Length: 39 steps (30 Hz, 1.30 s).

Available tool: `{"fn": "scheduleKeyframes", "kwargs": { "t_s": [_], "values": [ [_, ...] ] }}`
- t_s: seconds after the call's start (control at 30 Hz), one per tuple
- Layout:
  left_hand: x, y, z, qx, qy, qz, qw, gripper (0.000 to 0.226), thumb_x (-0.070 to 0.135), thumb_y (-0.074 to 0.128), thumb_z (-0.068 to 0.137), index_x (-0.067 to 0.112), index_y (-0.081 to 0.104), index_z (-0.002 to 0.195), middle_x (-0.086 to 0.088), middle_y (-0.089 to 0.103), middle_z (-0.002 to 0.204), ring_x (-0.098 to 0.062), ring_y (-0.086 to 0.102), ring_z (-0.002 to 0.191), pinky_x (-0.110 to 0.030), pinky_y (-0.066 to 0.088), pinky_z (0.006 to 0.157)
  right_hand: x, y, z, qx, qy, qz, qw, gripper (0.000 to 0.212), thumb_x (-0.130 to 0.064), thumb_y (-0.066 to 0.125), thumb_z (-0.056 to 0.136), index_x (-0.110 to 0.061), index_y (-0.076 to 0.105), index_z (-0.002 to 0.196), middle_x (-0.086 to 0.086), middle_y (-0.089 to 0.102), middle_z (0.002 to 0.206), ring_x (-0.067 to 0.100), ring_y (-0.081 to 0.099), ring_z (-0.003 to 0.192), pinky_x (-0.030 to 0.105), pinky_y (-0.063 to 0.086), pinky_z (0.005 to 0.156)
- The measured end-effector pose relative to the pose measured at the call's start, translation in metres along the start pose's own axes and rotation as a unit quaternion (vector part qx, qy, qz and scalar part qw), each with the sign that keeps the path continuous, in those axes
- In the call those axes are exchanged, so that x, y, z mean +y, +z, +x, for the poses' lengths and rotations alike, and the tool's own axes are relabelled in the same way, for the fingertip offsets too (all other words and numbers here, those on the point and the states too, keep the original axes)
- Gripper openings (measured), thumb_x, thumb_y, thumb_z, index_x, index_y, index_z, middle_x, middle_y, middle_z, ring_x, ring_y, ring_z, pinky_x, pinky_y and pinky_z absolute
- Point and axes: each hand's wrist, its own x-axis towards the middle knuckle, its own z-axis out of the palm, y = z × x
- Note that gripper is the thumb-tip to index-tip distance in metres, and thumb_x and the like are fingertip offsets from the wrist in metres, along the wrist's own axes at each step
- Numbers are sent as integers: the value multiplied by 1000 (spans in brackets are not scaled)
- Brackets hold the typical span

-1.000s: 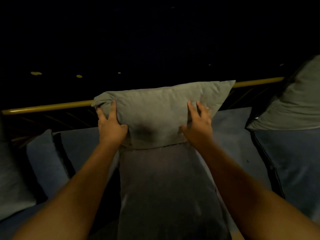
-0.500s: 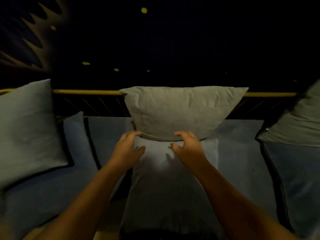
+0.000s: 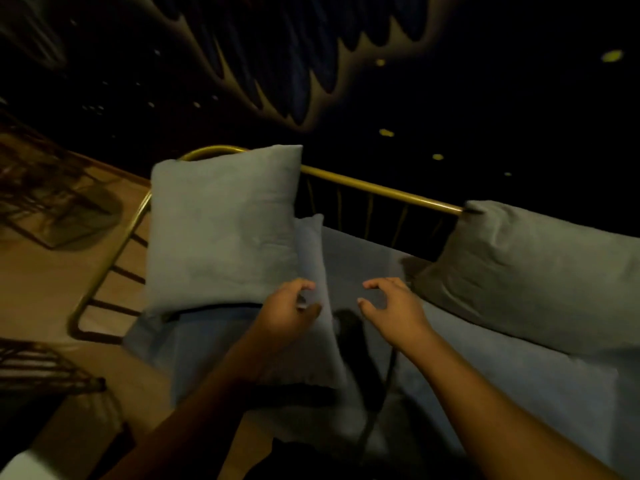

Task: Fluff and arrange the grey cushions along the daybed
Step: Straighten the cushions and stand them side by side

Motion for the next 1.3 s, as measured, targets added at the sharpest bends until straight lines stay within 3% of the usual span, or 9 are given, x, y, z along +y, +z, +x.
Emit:
{"fn": "scheduleKeyframes", "kwargs": {
  "t_s": [0.07,0.17,0.27,0.43,0.53,0.67,0.87,1.0,1.3],
  "values": [
    [-39,-39,17,17,-30,-6,999,70,59,50,62,10,60,112,-8,65,103,-22,63,94,-27,46,87,-35,28,23,-14,6,-9,1000,35,-29,64,87,-17,60,119,7,52,128,25,53,116,24,37,91],
    [-81,-94,44,30,-49,27,998,54,42,60,81,8,55,123,-13,56,128,-28,55,118,-22,34,94,-81,68,62,-27,11,-13,999,38,-30,64,86,-16,58,122,9,52,127,27,54,115,26,39,92],
    [-124,-141,84,71,-92,5,993,51,28,60,87,11,45,133,-14,45,138,-31,53,116,-27,35,95,-118,102,104,-33,25,0,999,49,-31,66,85,-17,51,130,12,49,134,30,50,121,31,39,97],
    [-186,-195,150,134,-130,-73,980,62,32,61,86,16,35,140,-14,34,147,-34,41,129,-48,37,106,-160,138,178,-37,30,68,997,84,-56,67,75,-28,31,145,-3,39,144,18,39,132,34,36,107],
    [-218,-213,175,145,-172,-100,969,83,54,64,76,29,24,144,-8,19,156,-35,24,141,-56,28,112,-163,157,215,-3,95,75,993,109,-73,63,64,-33,10,150,4,16,159,28,24,143,47,29,115],
    [-257,-227,200,164,-208,-234,936,99,64,68,66,31,20,145,-7,23,155,-33,29,139,-55,33,110,-155,179,252,32,161,35,986,114,-78,63,60,-44,-5,146,8,4,161,38,20,143,58,25,113],
    [-290,-227,207,135,-323,-374,859,117,84,61,48,16,36,140,-8,55,133,-31,58,112,-46,50,94,-146,194,263,84,154,124,977,115,-72,67,62,-44,-5,147,5,16,158,34,28,140,54,27,113],
    [-279,-227,200,143,-315,-381,857,116,83,64,49,19,33,141,-7,51,138,-31,54,119,-50,46,100,-149,184,264,89,161,266,946,116,-76,70,54,-41,9,147,-1,39,149,23,45,129,50,38,108],
    [-225,-219,142,184,-229,-358,886,105,73,64,59,20,26,142,-9,43,143,-32,48,124,-48,46,97,-143,133,204,104,109,283,947,96,-65,66,66,-36,21,145,-3,45,142,16,48,121,41,43,103]
  ]
}}
